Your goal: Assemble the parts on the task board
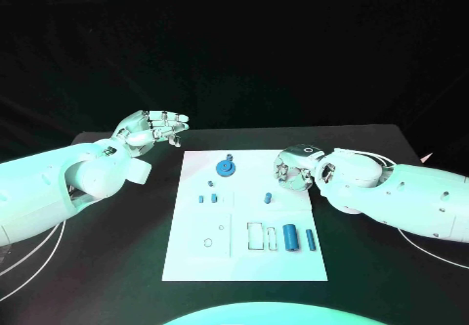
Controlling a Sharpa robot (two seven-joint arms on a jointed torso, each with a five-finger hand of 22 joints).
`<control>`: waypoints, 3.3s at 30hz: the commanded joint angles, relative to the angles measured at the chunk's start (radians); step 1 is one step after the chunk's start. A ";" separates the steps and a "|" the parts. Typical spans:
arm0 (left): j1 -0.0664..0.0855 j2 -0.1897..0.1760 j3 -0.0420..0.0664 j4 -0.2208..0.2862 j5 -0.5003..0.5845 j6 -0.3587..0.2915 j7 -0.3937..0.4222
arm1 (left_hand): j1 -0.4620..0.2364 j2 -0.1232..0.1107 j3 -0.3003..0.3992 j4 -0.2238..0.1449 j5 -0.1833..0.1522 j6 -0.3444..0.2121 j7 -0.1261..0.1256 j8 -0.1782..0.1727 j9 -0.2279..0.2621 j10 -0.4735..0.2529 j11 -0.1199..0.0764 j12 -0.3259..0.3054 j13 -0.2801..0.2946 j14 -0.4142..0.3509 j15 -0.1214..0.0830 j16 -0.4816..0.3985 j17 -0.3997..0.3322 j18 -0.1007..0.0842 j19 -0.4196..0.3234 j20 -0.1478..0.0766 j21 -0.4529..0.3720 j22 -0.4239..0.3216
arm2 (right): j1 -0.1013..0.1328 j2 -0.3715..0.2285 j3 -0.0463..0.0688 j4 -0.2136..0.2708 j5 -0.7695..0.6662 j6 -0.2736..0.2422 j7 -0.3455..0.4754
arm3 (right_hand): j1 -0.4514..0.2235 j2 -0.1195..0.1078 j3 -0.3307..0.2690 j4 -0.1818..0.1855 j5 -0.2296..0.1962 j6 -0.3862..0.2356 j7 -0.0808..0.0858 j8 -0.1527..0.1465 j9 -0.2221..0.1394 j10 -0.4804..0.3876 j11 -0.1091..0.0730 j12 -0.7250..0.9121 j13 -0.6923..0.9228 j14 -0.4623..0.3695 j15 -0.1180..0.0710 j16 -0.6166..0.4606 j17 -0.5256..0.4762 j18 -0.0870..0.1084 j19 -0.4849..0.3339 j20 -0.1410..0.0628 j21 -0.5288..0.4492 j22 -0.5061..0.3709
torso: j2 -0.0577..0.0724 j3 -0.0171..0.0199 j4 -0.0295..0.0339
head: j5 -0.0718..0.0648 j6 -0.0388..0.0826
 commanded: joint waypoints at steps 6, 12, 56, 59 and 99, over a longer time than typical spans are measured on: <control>0.001 0.002 0.001 0.004 -0.025 -0.002 0.014 | -0.007 0.006 0.000 -0.007 -0.003 0.000 0.004 0.004 -0.001 0.006 0.001 0.006 -0.001 -0.003 -0.001 -0.005 -0.001 0.015 -0.006 -0.001 -0.005 -0.002 | -0.016 0.008 -0.006 0.001 -0.033 0.040 -0.023 | 0.024 0.046 0.030 -0.049 -0.014 0.036 -0.007 0.025 0.019 0.037 -0.012 -0.006 0.018 0.046 -0.019 0.008 -0.006 -0.023 0.020 -0.006 0.037 0.100 | 0.000 -0.0005 0.0012 | 0.001 -0.005; 0.001 0.002 0.001 0.003 -0.034 -0.006 0.010 | -0.007 0.006 0.000 -0.007 -0.003 0.000 0.004 0.004 -0.001 0.006 0.001 0.006 -0.001 -0.003 -0.001 -0.005 -0.001 0.015 -0.006 -0.001 -0.005 -0.002 | -0.021 0.011 -0.006 -0.001 -0.062 0.030 -0.040 | 0.031 0.063 0.054 -0.088 0.000 0.040 -0.005 0.028 0.031 0.046 -0.011 -0.017 0.028 0.044 -0.020 0.009 -0.012 -0.026 0.025 -0.008 0.053 0.113 | 0.000 -0.0009 0.0003 | 0.002 -0.007; 0.000 0.007 0.001 -0.001 -0.047 -0.045 -0.011 | -0.017 0.010 -0.009 -0.027 -0.003 -0.041 0.023 0.006 -0.010 -0.038 0.021 0.001 -0.020 -0.056 0.017 -0.055 -0.027 0.011 -0.045 0.013 -0.040 -0.015 | 0.009 -0.062 0.003 0.109 0.036 -0.195 0.020 | 0.002 0.072 0.087 -0.124 0.017 0.055 -0.008 0.041 0.055 0.077 -0.016 -0.032 0.041 0.045 -0.023 0.016 -0.018 -0.038 0.051 -0.012 0.115 0.151 | 0.000 -0.0006 -0.0002 | -0.001 -0.005; 0.000 0.007 0.001 0.001 -0.047 -0.045 -0.009 | -0.017 0.010 -0.009 -0.027 -0.003 -0.041 0.023 0.006 -0.010 -0.038 0.021 0.001 -0.020 -0.056 0.017 -0.055 -0.027 0.011 -0.045 0.013 -0.040 -0.015 | 0.011 -0.062 0.003 0.146 0.050 -0.212 0.034 | 0.001 0.072 0.088 -0.125 0.016 0.054 -0.008 0.041 0.055 0.077 -0.016 -0.033 0.041 0.045 -0.023 0.016 -0.018 -0.038 0.051 -0.012 0.114 0.151 | -0.001 -0.0005 -0.0008 | 0.002 -0.004; -0.004 0.022 -0.002 0.024 -0.041 -0.066 0.003 | -0.017 0.010 -0.010 -0.030 -0.002 -0.045 0.024 0.007 -0.011 -0.043 0.022 0.003 -0.021 -0.057 0.018 -0.056 -0.029 0.012 -0.046 0.014 -0.042 -0.015 | -0.133 0.129 -0.006 0.196 -0.039 -0.218 0.054 | -0.001 0.074 0.093 -0.133 0.010 0.051 -0.007 0.039 0.059 0.077 -0.015 -0.039 0.042 0.047 -0.023 0.024 -0.011 -0.040 0.057 -0.012 0.129 0.159 | 0.000 -0.0010 0.0011 | 0.102 -0.029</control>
